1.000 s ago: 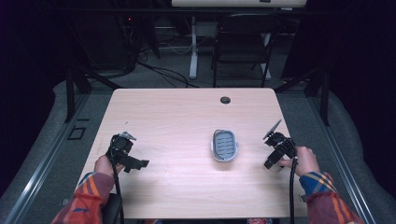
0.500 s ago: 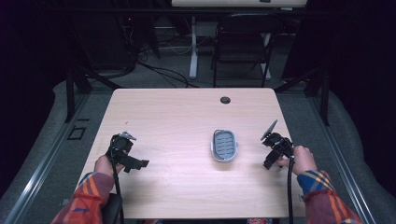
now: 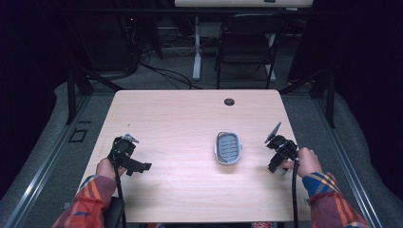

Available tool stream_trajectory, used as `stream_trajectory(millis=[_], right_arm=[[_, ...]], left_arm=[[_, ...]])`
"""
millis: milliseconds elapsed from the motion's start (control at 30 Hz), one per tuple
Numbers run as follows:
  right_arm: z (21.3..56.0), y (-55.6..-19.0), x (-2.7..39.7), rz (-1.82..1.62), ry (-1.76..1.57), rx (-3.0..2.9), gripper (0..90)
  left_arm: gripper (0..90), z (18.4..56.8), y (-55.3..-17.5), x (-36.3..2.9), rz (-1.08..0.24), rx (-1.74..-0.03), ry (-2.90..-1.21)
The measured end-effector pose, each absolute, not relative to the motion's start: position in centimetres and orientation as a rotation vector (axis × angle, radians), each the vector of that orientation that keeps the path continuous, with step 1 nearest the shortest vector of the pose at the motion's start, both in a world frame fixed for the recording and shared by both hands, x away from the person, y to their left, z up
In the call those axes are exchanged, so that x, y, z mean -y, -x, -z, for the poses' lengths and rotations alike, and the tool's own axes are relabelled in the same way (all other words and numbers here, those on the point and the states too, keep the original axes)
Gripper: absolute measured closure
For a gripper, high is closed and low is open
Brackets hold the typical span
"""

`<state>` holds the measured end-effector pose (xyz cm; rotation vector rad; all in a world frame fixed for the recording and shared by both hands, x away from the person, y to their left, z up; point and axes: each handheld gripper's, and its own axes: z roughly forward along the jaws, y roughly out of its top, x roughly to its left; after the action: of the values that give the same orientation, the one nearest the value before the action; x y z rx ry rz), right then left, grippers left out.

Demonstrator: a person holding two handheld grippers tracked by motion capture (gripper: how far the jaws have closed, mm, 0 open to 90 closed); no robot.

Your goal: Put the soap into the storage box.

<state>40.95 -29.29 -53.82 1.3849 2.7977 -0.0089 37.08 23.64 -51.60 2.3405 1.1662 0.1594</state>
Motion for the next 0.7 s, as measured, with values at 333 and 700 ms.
stream_trajectory(millis=[333, 700], right_arm=[[53.0, -40.8, 29.2, -0.011, -1.383, -2.783, 23.0], [52.2, -41.0, 28.0, -0.053, -1.37, -2.776, 23.0]], left_arm=[[0.0, 51.6, -37.1, -23.6, -0.16, -1.169, -2.344], [0.0, 51.6, -37.1, -23.6, -0.161, -1.169, -2.343]])
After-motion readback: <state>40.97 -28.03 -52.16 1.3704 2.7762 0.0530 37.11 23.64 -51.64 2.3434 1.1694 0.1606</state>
